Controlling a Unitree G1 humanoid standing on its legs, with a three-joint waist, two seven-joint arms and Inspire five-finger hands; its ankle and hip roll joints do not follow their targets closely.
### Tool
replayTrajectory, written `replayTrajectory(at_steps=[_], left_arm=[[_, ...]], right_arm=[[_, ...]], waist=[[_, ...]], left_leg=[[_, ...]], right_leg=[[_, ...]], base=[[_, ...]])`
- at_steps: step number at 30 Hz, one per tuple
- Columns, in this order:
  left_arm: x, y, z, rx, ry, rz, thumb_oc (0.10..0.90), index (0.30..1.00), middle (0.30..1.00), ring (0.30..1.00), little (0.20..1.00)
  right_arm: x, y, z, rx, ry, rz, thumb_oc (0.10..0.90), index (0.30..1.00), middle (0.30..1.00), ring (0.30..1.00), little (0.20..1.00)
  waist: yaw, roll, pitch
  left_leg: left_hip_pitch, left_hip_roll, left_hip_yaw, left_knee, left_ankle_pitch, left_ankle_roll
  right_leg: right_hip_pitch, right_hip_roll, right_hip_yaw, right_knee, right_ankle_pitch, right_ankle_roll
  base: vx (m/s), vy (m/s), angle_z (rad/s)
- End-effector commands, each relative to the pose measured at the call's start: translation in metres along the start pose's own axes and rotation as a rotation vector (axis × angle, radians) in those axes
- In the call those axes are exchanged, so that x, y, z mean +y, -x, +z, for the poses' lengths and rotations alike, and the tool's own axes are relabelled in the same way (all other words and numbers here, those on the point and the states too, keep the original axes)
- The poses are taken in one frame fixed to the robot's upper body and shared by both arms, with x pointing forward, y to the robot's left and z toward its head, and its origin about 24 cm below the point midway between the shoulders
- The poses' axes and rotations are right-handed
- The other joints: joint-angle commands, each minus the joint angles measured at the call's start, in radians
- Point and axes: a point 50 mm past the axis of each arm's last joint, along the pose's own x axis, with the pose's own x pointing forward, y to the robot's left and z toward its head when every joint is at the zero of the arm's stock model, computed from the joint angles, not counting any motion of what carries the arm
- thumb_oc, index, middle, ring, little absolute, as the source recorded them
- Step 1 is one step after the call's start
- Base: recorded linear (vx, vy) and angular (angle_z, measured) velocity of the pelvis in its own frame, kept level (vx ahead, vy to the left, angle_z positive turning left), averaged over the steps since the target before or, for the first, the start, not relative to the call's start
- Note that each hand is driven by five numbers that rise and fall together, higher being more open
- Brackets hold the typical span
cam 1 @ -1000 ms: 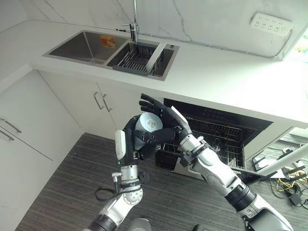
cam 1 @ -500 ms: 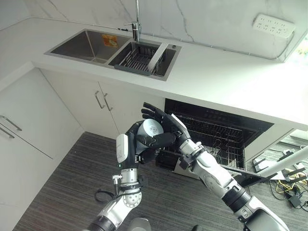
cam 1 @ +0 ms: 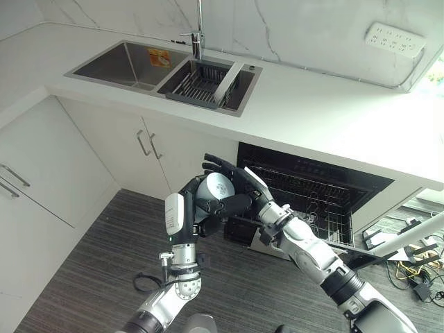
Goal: Place the dishes in the dishwasher.
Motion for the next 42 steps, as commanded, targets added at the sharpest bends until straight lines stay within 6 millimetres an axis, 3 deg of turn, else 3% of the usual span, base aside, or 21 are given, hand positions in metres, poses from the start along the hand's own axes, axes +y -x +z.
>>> replayTrajectory(at_steps=[1, 21, 22, 23, 24, 25, 40, 41, 42], left_arm=[[-0.005, -0.049, 0.06, -0.342, 0.166, 0.097, 0.4, 0.3, 0.3, 0.3, 0.3], [-0.004, -0.056, 0.067, -0.371, 0.175, 0.108, 0.4, 0.3, 0.3, 0.3, 0.3], [-0.004, -0.056, 0.067, -0.37, 0.177, 0.106, 0.4, 0.3, 0.3, 0.3, 0.3], [-0.004, -0.056, 0.067, -0.37, 0.177, 0.105, 0.4, 0.3, 0.3, 0.3, 0.3], [-0.004, -0.056, 0.067, -0.37, 0.18, 0.104, 0.4, 0.3, 0.3, 0.3, 0.3], [-0.005, -0.056, 0.068, -0.367, 0.182, 0.104, 0.4, 0.3, 0.3, 0.3, 0.3], [-0.016, -0.046, 0.065, -0.284, 0.252, -0.011, 0.4, 0.3, 0.3, 0.3, 0.3], [-0.017, -0.046, 0.065, -0.286, 0.253, -0.014, 0.673, 0.709, 0.709, 0.709, 0.709], [-0.017, -0.046, 0.066, -0.286, 0.254, -0.019, 0.765, 0.848, 0.848, 0.848, 0.848]], right_arm=[[0.035, -0.012, 0.025, -0.084, 0.003, 0.256, 0.8, 0.9, 0.9, 0.9, 0.9], [0.03, -0.007, 0.027, -0.052, 0.021, 0.323, 0.8, 0.9, 0.9, 0.9, 0.9], [0.031, -0.008, 0.027, -0.056, 0.022, 0.324, 0.676, 0.714, 0.714, 0.714, 0.714], [0.032, -0.008, 0.028, -0.06, 0.023, 0.323, 0.588, 0.582, 0.582, 0.582, 0.582], [0.033, -0.008, 0.029, -0.071, 0.021, 0.318, 0.439, 0.359, 0.359, 0.359, 0.359], [0.033, -0.009, 0.03, -0.075, 0.019, 0.319, 0.4, 0.3, 0.3, 0.3, 0.3], [0.047, -0.013, 0.04, -0.147, -0.108, 0.352, 0.4, 0.3, 0.3, 0.3, 0.3], [0.048, -0.013, 0.042, -0.16, -0.149, 0.347, 0.4, 0.3, 0.3, 0.3, 0.3], [0.048, -0.014, 0.043, -0.17, -0.182, 0.343, 0.4, 0.3, 0.3, 0.3, 0.3]], waist=[[-0.015, -0.012, -0.044], [-0.029, -0.021, -0.047], [-0.029, -0.021, -0.047], [-0.029, -0.021, -0.047], [-0.028, -0.021, -0.046], [-0.028, -0.02, -0.046], [-0.016, -0.017, -0.035], [-0.016, -0.015, -0.035], [-0.017, -0.014, -0.035]], left_leg=[[0.014, -0.04, 0.047, 0.006, -0.1, 0.035], [0.012, -0.036, 0.053, 0.006, -0.099, 0.032], [0.012, -0.036, 0.053, 0.006, -0.1, 0.032], [0.012, -0.036, 0.053, 0.006, -0.1, 0.032], [0.013, -0.036, 0.054, 0.006, -0.1, 0.032], [0.013, -0.036, 0.054, 0.006, -0.1, 0.032], [0.013, -0.039, 0.052, 0.006, -0.099, 0.037], [0.013, -0.038, 0.053, 0.006, -0.099, 0.038], [0.013, -0.038, 0.054, 0.006, -0.098, 0.038]], right_leg=[[0.027, 0.017, 0.066, 0.108, -0.182, 0.017], [0.018, 0.023, 0.073, 0.108, -0.175, 0.019], [0.018, 0.023, 0.072, 0.108, -0.174, 0.019], [0.018, 0.023, 0.072, 0.108, -0.174, 0.019], [0.019, 0.023, 0.071, 0.108, -0.174, 0.019], [0.019, 0.022, 0.072, 0.108, -0.175, 0.019], [0.021, 0.021, 0.067, 0.108, -0.175, 0.017], [0.021, 0.021, 0.067, 0.108, -0.177, 0.017], [0.021, 0.021, 0.068, 0.108, -0.177, 0.017]], base=[[0.0, 0.0, 0.0], [0.0, -0.001, 0.0], [0.0, 0.0, 0.0], [0.0, 0.0, 0.0], [0.0, 0.0, 0.0], [0.0, 0.0, 0.0], [0.0, 0.0, 0.0], [0.0, 0.0, 0.0], [0.0, 0.0, 0.0]])
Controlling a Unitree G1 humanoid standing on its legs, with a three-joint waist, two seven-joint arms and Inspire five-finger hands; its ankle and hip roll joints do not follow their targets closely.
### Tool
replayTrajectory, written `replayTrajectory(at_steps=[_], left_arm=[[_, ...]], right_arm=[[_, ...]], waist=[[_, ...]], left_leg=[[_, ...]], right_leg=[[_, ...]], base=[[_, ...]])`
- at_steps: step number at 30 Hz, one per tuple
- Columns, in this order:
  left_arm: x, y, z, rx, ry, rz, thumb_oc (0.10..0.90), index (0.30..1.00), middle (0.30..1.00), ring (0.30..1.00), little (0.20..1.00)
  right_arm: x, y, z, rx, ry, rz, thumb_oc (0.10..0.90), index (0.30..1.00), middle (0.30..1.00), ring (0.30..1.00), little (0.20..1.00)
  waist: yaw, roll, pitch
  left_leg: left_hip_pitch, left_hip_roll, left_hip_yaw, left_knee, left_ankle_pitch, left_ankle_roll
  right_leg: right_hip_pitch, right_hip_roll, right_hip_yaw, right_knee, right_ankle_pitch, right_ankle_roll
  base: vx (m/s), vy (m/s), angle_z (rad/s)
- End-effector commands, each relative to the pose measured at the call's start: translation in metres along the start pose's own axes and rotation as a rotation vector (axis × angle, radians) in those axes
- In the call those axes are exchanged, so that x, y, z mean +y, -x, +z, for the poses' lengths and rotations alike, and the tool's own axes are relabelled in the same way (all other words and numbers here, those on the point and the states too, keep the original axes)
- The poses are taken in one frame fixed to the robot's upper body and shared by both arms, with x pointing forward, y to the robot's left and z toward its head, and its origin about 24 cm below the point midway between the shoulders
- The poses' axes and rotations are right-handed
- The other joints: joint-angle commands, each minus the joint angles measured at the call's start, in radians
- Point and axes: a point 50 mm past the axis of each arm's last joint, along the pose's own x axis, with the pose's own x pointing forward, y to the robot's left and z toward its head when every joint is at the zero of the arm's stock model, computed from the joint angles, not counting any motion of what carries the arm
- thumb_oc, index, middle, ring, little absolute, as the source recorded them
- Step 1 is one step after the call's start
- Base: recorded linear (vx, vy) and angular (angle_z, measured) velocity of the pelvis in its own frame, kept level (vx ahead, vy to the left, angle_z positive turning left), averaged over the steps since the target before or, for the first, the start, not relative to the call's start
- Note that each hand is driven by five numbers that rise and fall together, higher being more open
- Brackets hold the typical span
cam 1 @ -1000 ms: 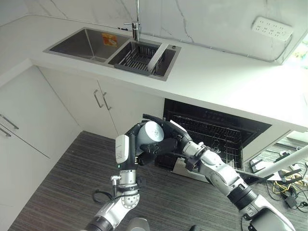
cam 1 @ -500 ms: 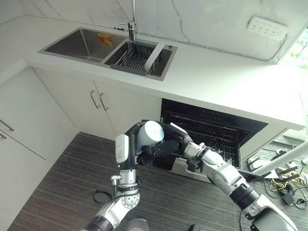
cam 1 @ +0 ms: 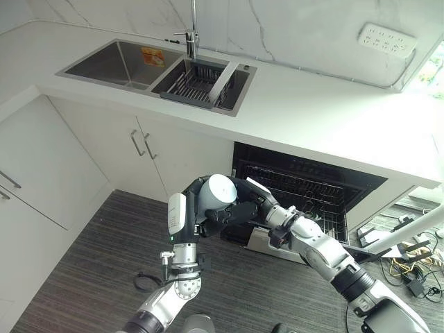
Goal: Place the dishes in the dishwasher.
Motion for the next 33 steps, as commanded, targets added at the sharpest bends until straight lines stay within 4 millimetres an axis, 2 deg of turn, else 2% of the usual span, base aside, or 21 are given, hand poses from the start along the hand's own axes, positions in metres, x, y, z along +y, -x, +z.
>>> replayTrajectory(at_steps=[1, 2, 5, 6, 8, 10, 17, 21, 33], left_arm=[[-0.015, -0.044, 0.068, -0.309, 0.227, 0.022, 0.772, 0.858, 0.858, 0.858, 0.858], [-0.016, -0.043, 0.068, -0.311, 0.227, 0.02, 0.8, 0.9, 0.9, 0.9, 0.9], [-0.02, -0.039, 0.07, -0.338, 0.194, -0.006, 0.8, 0.9, 0.9, 0.9, 0.9], [-0.022, -0.037, 0.071, -0.369, 0.15, -0.029, 0.8, 0.9, 0.9, 0.9, 0.9], [-0.023, -0.034, 0.073, -0.415, 0.105, -0.036, 0.8, 0.9, 0.9, 0.9, 0.9], [-0.022, -0.034, 0.072, -0.444, 0.062, -0.012, 0.8, 0.9, 0.9, 0.9, 0.9], [-0.02, -0.035, 0.068, -0.45, 0.009, 0.04, 0.8, 0.9, 0.9, 0.9, 0.9], [-0.021, -0.035, 0.066, -0.441, 0.001, 0.034, 0.8, 0.9, 0.9, 0.9, 0.9], [-0.025, -0.038, 0.065, -0.496, -0.147, -0.002, 0.8, 0.9, 0.9, 0.9, 0.9]], right_arm=[[0.063, -0.017, 0.06, -0.349, -0.241, 0.312, 0.4, 0.3, 0.3, 0.3, 0.3], [0.063, -0.017, 0.061, -0.359, -0.292, 0.309, 0.4, 0.3, 0.3, 0.3, 0.3], [0.065, -0.018, 0.057, -0.375, -0.521, 0.265, 0.4, 0.3, 0.3, 0.3, 0.3], [0.066, -0.018, 0.05, -0.368, -0.683, 0.243, 0.4, 0.3, 0.3, 0.3, 0.3], [0.067, -0.018, 0.041, -0.358, -0.861, 0.212, 0.4, 0.3, 0.3, 0.3, 0.3], [0.071, -0.016, 0.022, -0.344, -1.092, 0.199, 0.4, 0.3, 0.3, 0.3, 0.3], [0.09, -0.01, 0.013, -0.324, -1.265, 0.329, 0.4, 0.3, 0.3, 0.3, 0.3], [0.097, -0.008, 0.018, -0.348, -1.261, 0.402, 0.4, 0.3, 0.3, 0.3, 0.3], [0.086, -0.005, 0.021, -0.4, -1.291, 0.346, 0.4, 0.3, 0.3, 0.3, 0.3]], waist=[[0.004, 0.003, -0.036], [0.004, 0.004, -0.036], [0.0, 0.011, -0.035], [-0.005, 0.017, -0.036], [-0.01, 0.024, -0.037], [-0.021, 0.038, -0.04], [-0.031, 0.053, -0.043], [-0.031, 0.053, -0.045], [-0.042, 0.053, -0.052]], left_leg=[[0.014, -0.038, 0.054, 0.005, -0.098, 0.038], [0.014, -0.038, 0.055, 0.005, -0.098, 0.038], [0.017, -0.036, 0.058, 0.005, -0.097, 0.038], [0.019, -0.035, 0.062, 0.005, -0.097, 0.039], [0.019, -0.033, 0.066, 0.005, -0.096, 0.039], [0.019, -0.031, 0.073, 0.005, -0.095, 0.038], [0.02, -0.03, 0.076, 0.005, -0.091, 0.037], [0.019, -0.03, 0.073, 0.005, -0.09, 0.037], [0.016, -0.031, 0.076, 0.005, -0.092, 0.037]], right_leg=[[0.021, 0.02, 0.066, 0.108, -0.18, 0.013], [0.021, 0.02, 0.066, 0.108, -0.181, 0.013], [0.024, 0.02, 0.067, 0.108, -0.183, 0.01], [0.024, 0.02, 0.069, 0.108, -0.183, 0.009], [0.023, 0.019, 0.069, 0.108, -0.185, 0.007], [0.021, 0.016, 0.073, 0.108, -0.188, 0.006], [0.02, 0.013, 0.074, 0.108, -0.188, 0.005], [0.018, 0.014, 0.073, 0.108, -0.187, 0.006], [0.011, 0.015, 0.077, 0.108, -0.186, 0.013]], base=[[0.0, 0.0, 0.0], [0.0, 0.0, 0.0], [0.0, 0.0, 0.0], [0.0, 0.034, 0.0], [-0.01, 0.046, -0.01], [-0.02, 0.062, -0.03], [0.0, 0.011, -0.02], [0.0, 0.0, 0.0], [0.0, 0.0, 0.0]])
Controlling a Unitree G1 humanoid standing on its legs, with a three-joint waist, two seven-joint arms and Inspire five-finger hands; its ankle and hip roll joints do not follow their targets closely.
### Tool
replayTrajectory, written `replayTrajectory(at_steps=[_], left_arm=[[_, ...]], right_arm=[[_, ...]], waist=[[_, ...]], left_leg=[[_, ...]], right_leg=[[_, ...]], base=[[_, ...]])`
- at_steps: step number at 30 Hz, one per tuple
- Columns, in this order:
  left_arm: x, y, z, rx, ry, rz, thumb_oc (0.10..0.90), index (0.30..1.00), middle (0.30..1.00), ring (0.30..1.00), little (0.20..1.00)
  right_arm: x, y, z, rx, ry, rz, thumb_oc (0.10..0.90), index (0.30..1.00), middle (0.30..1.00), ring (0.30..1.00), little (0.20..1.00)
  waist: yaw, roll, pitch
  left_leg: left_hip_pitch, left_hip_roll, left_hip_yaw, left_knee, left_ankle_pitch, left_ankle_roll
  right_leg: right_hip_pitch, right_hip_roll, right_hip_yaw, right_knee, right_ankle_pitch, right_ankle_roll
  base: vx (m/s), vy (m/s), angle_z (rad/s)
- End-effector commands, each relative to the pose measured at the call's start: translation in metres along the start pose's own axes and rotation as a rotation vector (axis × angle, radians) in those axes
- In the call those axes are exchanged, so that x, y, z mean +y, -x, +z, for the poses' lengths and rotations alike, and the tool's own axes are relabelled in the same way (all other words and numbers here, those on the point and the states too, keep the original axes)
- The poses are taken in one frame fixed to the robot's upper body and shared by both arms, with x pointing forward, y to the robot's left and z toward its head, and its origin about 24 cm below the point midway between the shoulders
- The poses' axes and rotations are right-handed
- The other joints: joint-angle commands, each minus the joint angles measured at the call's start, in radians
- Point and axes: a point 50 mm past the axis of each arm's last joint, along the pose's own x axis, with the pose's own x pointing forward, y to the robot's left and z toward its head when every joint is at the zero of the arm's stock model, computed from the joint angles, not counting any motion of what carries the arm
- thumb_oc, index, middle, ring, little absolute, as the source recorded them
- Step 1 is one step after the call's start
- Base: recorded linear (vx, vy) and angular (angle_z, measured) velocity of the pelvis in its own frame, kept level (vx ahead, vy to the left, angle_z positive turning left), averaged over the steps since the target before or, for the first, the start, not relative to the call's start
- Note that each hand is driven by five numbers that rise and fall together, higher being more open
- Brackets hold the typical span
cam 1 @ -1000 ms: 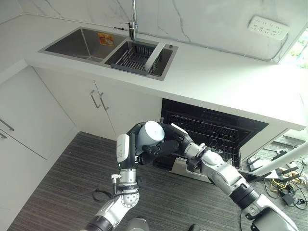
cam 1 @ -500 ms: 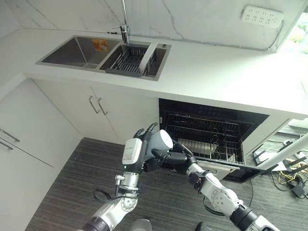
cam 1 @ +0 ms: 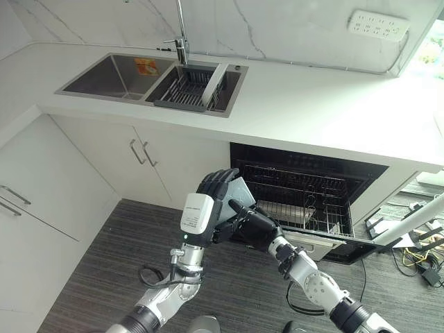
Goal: Place the dishes in the dishwasher.
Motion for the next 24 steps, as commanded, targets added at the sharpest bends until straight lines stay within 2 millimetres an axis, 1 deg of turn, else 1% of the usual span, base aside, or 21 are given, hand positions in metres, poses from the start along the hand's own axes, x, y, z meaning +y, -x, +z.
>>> replayTrajectory(at_steps=[1, 6, 10, 14, 15, 17, 19, 20, 21, 24], left_arm=[[0.008, -0.05, 0.04, -0.176, 0.123, 0.185, 0.8, 0.9, 0.9, 0.9, 0.9], [0.007, -0.051, 0.04, -0.176, 0.149, 0.139, 0.8, 0.9, 0.9, 0.9, 0.9], [0.006, -0.051, 0.041, -0.177, 0.167, 0.13, 0.8, 0.9, 0.9, 0.9, 0.9], [0.007, -0.052, 0.04, -0.171, 0.174, 0.131, 0.8, 0.9, 0.9, 0.9, 0.9], [0.007, -0.051, 0.04, -0.169, 0.174, 0.132, 0.8, 0.9, 0.9, 0.9, 0.9], [0.008, -0.051, 0.039, -0.168, 0.173, 0.135, 0.8, 0.9, 0.9, 0.9, 0.9], [0.009, -0.051, 0.038, -0.163, 0.171, 0.14, 0.8, 0.9, 0.9, 0.9, 0.9], [0.009, -0.051, 0.038, -0.163, 0.17, 0.14, 0.8, 0.9, 0.9, 0.9, 0.9], [0.011, -0.051, 0.038, -0.16, 0.167, 0.141, 0.8, 0.9, 0.9, 0.9, 0.9], [0.013, -0.053, 0.038, -0.157, 0.172, 0.131, 0.8, 0.9, 0.9, 0.9, 0.9]], right_arm=[[0.113, -0.017, -0.02, -0.025, -0.273, 0.592, 0.4, 0.3, 0.3, 0.3, 0.3], [0.108, -0.016, -0.015, -0.059, -0.262, 0.585, 0.4, 0.3, 0.3, 0.3, 0.3], [0.108, -0.016, -0.013, -0.074, -0.268, 0.579, 0.4, 0.3, 0.3, 0.3, 0.3], [0.101, -0.017, -0.003, -0.175, -0.262, 0.521, 0.4, 0.3, 0.3, 0.3, 0.3], [0.095, -0.017, 0.004, -0.248, -0.254, 0.495, 0.4, 0.3, 0.3, 0.3, 0.3], [0.092, -0.016, 0.012, -0.306, -0.249, 0.48, 0.4, 0.3, 0.3, 0.3, 0.3], [0.087, -0.012, 0.032, -0.435, -0.236, 0.45, 0.4, 0.3, 0.3, 0.3, 0.3], [0.086, -0.011, 0.036, -0.464, -0.233, 0.443, 0.4, 0.3, 0.3, 0.3, 0.3], [0.083, -0.007, 0.047, -0.528, -0.228, 0.429, 0.4, 0.3, 0.3, 0.3, 0.3], [0.08, 0.0, 0.06, -0.611, -0.21, 0.415, 0.4, 0.3, 0.3, 0.3, 0.3]], waist=[[-0.012, -0.019, -0.064], [-0.02, -0.014, -0.068], [-0.021, -0.012, -0.068], [-0.022, -0.01, -0.068], [-0.024, -0.009, -0.068], [-0.026, -0.008, -0.068], [-0.034, -0.006, -0.068], [-0.036, -0.006, -0.068], [-0.042, -0.004, -0.066], [-0.05, -0.003, -0.065]], left_leg=[[0.001, -0.029, 0.063, 0.005, -0.091, 0.035], [-0.003, -0.028, 0.065, 0.005, -0.091, 0.035], [-0.002, -0.03, 0.063, 0.005, -0.09, 0.035], [0.001, -0.03, 0.064, 0.005, -0.09, 0.035], [0.002, -0.029, 0.066, 0.005, -0.09, 0.035], [0.003, -0.027, 0.067, 0.005, -0.09, 0.035], [0.004, -0.025, 0.072, 0.005, -0.09, 0.035], [0.005, -0.025, 0.073, 0.005, -0.09, 0.035], [0.006, -0.024, 0.076, 0.005, -0.091, 0.036], [0.007, -0.024, 0.08, 0.005, -0.092, 0.037]], right_leg=[[0.01, 0.019, 0.06, 0.097, -0.18, 0.022], [0.01, 0.022, 0.061, 0.097, -0.182, 0.022], [0.01, 0.021, 0.062, 0.097, -0.182, 0.021], [0.012, 0.021, 0.063, 0.097, -0.182, 0.02], [0.013, 0.021, 0.063, 0.097, -0.182, 0.02], [0.013, 0.021, 0.064, 0.097, -0.182, 0.019], [0.013, 0.023, 0.066, 0.097, -0.181, 0.018], [0.013, 0.023, 0.067, 0.097, -0.181, 0.018], [0.014, 0.024, 0.069, 0.097, -0.181, 0.017], [0.014, 0.026, 0.073, 0.097, -0.182, 0.016]], base=[[0.0, 0.0, 0.0], [0.0, 0.0, 0.0], [0.0, 0.0, 0.0], [0.0, 0.0, 0.0], [0.0, 0.0, 0.0], [0.0, 0.0, 0.0], [0.0, 0.0, 0.0], [0.0, 0.0, 0.0], [0.0, 0.0, 0.0], [0.0, 0.0, 0.0]])
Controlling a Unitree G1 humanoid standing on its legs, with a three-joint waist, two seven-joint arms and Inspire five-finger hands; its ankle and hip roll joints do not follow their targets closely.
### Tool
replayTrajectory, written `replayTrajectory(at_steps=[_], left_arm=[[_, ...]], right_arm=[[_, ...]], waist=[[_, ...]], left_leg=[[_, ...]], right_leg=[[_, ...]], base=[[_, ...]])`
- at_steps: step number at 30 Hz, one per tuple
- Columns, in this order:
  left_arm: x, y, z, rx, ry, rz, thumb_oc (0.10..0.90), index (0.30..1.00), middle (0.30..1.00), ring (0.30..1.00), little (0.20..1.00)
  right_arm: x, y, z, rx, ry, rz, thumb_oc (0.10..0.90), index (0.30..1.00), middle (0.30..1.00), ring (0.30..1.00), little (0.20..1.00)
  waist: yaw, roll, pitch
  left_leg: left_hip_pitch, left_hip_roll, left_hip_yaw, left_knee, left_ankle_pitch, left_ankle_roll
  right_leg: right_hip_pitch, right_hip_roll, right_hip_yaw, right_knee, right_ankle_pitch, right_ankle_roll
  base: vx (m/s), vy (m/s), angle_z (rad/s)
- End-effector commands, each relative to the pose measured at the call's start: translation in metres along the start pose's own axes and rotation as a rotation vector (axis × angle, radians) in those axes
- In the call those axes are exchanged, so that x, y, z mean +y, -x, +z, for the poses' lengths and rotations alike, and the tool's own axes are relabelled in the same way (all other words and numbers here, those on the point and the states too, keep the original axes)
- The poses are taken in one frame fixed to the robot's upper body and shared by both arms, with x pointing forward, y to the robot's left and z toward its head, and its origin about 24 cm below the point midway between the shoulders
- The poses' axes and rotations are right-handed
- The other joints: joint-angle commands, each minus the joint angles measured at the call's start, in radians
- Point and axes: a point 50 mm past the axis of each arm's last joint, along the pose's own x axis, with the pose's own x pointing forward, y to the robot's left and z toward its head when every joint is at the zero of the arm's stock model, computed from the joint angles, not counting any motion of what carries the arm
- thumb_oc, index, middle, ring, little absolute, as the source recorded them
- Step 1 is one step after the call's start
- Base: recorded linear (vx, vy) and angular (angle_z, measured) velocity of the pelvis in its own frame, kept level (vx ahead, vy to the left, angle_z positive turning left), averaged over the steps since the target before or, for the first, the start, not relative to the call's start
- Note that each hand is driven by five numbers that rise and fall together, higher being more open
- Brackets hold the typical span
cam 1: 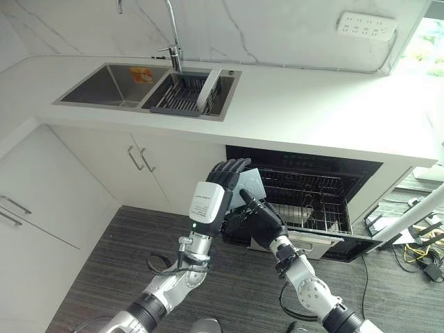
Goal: Place the dishes in the dishwasher.
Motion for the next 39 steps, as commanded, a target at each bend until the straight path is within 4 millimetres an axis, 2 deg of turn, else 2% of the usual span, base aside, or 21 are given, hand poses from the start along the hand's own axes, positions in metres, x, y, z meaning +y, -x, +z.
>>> replayTrajectory(at_steps=[1, 5, 12, 15, 16, 18, 19, 20, 22, 27, 30, 32, 33, 36, 39], left_arm=[[0.012, -0.028, 0.026, -0.091, 0.17, 0.119, 0.8, 0.9, 0.9, 0.9, 0.9], [0.017, -0.028, 0.027, -0.097, 0.192, 0.09, 0.8, 0.9, 0.9, 0.9, 0.9], [0.024, -0.026, 0.023, -0.088, 0.205, 0.079, 0.8, 0.9, 0.9, 0.9, 0.9], [0.022, -0.028, 0.024, -0.06, 0.311, -0.003, 0.8, 0.9, 0.9, 0.9, 0.9], [0.017, -0.027, 0.025, -0.018, 0.429, -0.105, 0.8, 0.9, 0.9, 0.9, 0.9], [0.008, -0.025, 0.025, 0.062, 0.537, -0.252, 0.8, 0.9, 0.9, 0.9, 0.9], [-0.002, -0.018, 0.025, 0.112, 0.543, -0.399, 0.8, 0.9, 0.9, 0.9, 0.9], [0.001, -0.018, 0.016, 0.174, 0.633, -0.508, 0.8, 0.9, 0.9, 0.9, 0.9], [0.009, -0.019, 0.013, 0.168, 0.659, -0.558, 0.8, 0.9, 0.9, 0.9, 0.9], [0.04, -0.029, -0.002, 0.155, 0.633, -0.469, 0.8, 0.9, 0.9, 0.9, 0.9], [0.048, -0.028, -0.012, 0.194, 0.584, -0.413, 0.8, 0.9, 0.9, 0.9, 0.9], [0.049, -0.023, -0.018, 0.217, 0.493, -0.381, 0.8, 0.9, 0.9, 0.9, 0.9], [0.05, -0.017, -0.023, 0.219, 0.39, -0.38, 0.8, 0.9, 0.9, 0.9, 0.9], [0.051, -0.013, -0.027, 0.197, 0.265, -0.4, 0.8, 0.9, 0.9, 0.9, 0.9], [0.059, -0.013, -0.037, 0.202, 0.136, -0.348, 0.8, 0.9, 0.9, 0.9, 0.9]], right_arm=[[0.078, -0.013, 0.055, -0.41, -0.173, 0.386, 0.4, 0.3, 0.3, 0.3, 0.3], [0.07, 0.0, 0.078, -0.544, -0.083, 0.367, 0.4, 0.3, 0.3, 0.3, 0.3], [0.058, 0.014, 0.099, -0.687, 0.022, 0.297, 0.4, 0.3, 0.3, 0.3, 0.3], [0.057, 0.019, 0.105, -0.732, 0.121, 0.27, 0.4, 0.3, 0.3, 0.3, 0.3], [0.057, 0.02, 0.108, -0.742, 0.179, 0.262, 0.4, 0.3, 0.3, 0.3, 0.3], [0.057, 0.02, 0.109, -0.735, 0.224, 0.261, 0.4, 0.3, 0.3, 0.3, 0.3], [0.058, 0.019, 0.11, -0.714, 0.262, 0.267, 0.4, 0.3, 0.3, 0.3, 0.3], [0.058, 0.02, 0.113, -0.701, 0.3, 0.27, 0.4, 0.3, 0.3, 0.3, 0.3], [0.057, 0.022, 0.117, -0.699, 0.318, 0.272, 0.4, 0.3, 0.3, 0.3, 0.3], [0.051, 0.026, 0.123, -0.708, 0.327, 0.265, 0.4, 0.3, 0.3, 0.3, 0.3], [0.047, 0.028, 0.124, -0.721, 0.342, 0.227, 0.4, 0.3, 0.3, 0.3, 0.3], [0.043, 0.03, 0.126, -0.72, 0.413, 0.175, 0.4, 0.3, 0.3, 0.3, 0.3], [0.04, 0.031, 0.13, -0.708, 0.517, 0.135, 0.4, 0.3, 0.3, 0.3, 0.3], [0.037, 0.031, 0.138, -0.697, 0.595, 0.089, 0.4, 0.3, 0.3, 0.3, 0.3], [0.037, 0.03, 0.149, -0.688, 0.699, 0.062, 0.4, 0.3, 0.3, 0.3, 0.3]], waist=[[-0.01, -0.023, -0.051], [-0.026, -0.019, -0.05], [-0.04, -0.017, -0.05], [-0.044, -0.016, -0.051], [-0.046, -0.015, -0.049], [-0.048, -0.013, -0.047], [-0.052, -0.006, -0.045], [-0.055, 0.003, -0.047], [-0.056, 0.012, -0.048], [-0.045, 0.025, -0.056], [-0.039, 0.021, -0.062], [-0.038, 0.017, -0.065], [-0.037, 0.012, -0.066], [-0.036, 0.006, -0.067], [-0.034, -0.002, -0.07]], left_leg=[[0.015, -0.024, 0.078, -0.001, -0.092, 0.038], [0.02, -0.024, 0.085, -0.001, -0.097, 0.039], [0.023, -0.024, 0.094, -0.001, -0.1, 0.042], [0.024, -0.023, 0.099, -0.001, -0.1, 0.043], [0.024, -0.023, 0.101, -0.001, -0.1, 0.044], [0.024, -0.022, 0.103, -0.001, -0.098, 0.045], [0.027, -0.023, 0.107, -0.001, -0.097, 0.046], [0.025, -0.022, 0.111, -0.001, -0.092, 0.046], [0.023, -0.021, 0.11, -0.001, -0.087, 0.045], [0.01, -0.021, 0.099, -0.001, -0.079, 0.045], [0.004, -0.021, 0.093, -0.001, -0.076, 0.044], [0.002, -0.02, 0.09, -0.001, -0.076, 0.043], [0.002, -0.02, 0.089, -0.001, -0.077, 0.042], [0.0, -0.018, 0.089, -0.001, -0.078, 0.04], [-0.002, -0.016, 0.089, -0.001, -0.08, 0.037]], right_leg=[[0.015, 0.029, 0.069, 0.091, -0.182, 0.015], [0.014, 0.033, 0.079, 0.091, -0.183, 0.017], [0.011, 0.035, 0.09, 0.091, -0.183, 0.02], [0.01, 0.034, 0.091, 0.091, -0.182, 0.021], [0.009, 0.032, 0.091, 0.091, -0.181, 0.022], [0.008, 0.031, 0.09, 0.091, -0.18, 0.024], [0.007, 0.031, 0.09, 0.091, -0.178, 0.026], [0.004, 0.03, 0.091, 0.091, -0.177, 0.029], [0.001, 0.029, 0.092, 0.091, -0.176, 0.031], [-0.006, 0.025, 0.086, 0.091, -0.172, 0.031], [-0.008, 0.027, 0.085, 0.091, -0.174, 0.028], [-0.008, 0.029, 0.085, 0.091, -0.176, 0.025], [-0.008, 0.032, 0.087, 0.091, -0.178, 0.022], [-0.01, 0.033, 0.087, 0.091, -0.179, 0.022], [-0.012, 0.035, 0.086, 0.091, -0.18, 0.024]], base=[[0.0, 0.0, 0.0], [0.01, 0.019, -0.04], [0.01, 0.012, -0.03], [0.01, 0.011, -0.04], [0.0, 0.0, 0.0], [0.0, 0.022, -0.06], [0.01, 0.07, -0.18], [0.01, 0.083, -0.17], [0.0, 0.056, -0.08], [0.0, 0.022, 0.03], [0.0, -0.001, 0.02], [0.02, 0.001, 0.07], [0.03, 0.005, 0.05], [0.02, -0.001, 0.01], [0.06, -0.009, 0.0]])
